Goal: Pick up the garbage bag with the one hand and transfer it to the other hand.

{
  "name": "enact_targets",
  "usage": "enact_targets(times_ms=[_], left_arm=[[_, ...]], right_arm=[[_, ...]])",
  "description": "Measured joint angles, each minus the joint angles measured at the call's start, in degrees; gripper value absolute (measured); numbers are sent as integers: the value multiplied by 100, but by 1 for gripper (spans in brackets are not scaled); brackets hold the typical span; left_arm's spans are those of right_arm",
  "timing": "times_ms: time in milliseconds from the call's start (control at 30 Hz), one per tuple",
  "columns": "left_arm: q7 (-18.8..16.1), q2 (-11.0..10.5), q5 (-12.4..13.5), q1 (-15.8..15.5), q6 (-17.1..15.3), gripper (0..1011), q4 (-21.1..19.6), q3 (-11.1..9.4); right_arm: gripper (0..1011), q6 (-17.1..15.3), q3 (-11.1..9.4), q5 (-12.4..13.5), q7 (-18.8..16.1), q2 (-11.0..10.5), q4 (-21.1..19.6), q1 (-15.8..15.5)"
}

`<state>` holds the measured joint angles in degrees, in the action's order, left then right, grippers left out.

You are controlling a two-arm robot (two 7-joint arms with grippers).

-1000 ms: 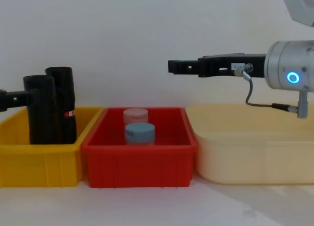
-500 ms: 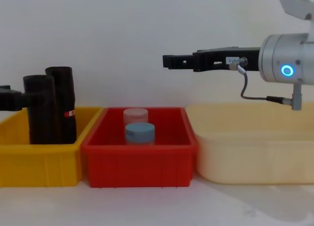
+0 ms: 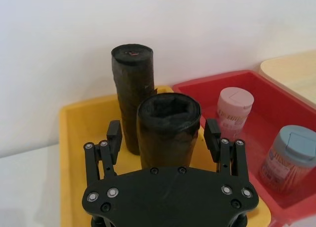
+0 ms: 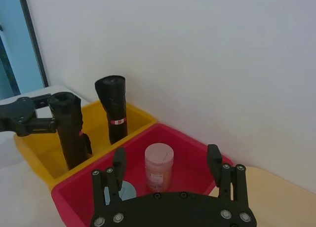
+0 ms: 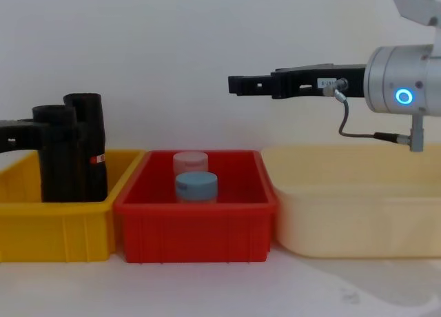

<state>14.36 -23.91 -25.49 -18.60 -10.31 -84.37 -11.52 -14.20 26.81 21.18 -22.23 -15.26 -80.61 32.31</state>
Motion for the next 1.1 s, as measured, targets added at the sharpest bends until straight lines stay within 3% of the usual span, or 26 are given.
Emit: enact_targets(times_ms=[500, 1100], left_arm=[[270, 167, -17, -370, 137, 1001, 475, -80], [365, 226, -26, -499, 184, 1001, 639, -105]], right_arm=[[1001, -60, 95, 122, -140, -33, 112, 94], [1001, -618, 360, 458, -586, 86, 502, 373]])
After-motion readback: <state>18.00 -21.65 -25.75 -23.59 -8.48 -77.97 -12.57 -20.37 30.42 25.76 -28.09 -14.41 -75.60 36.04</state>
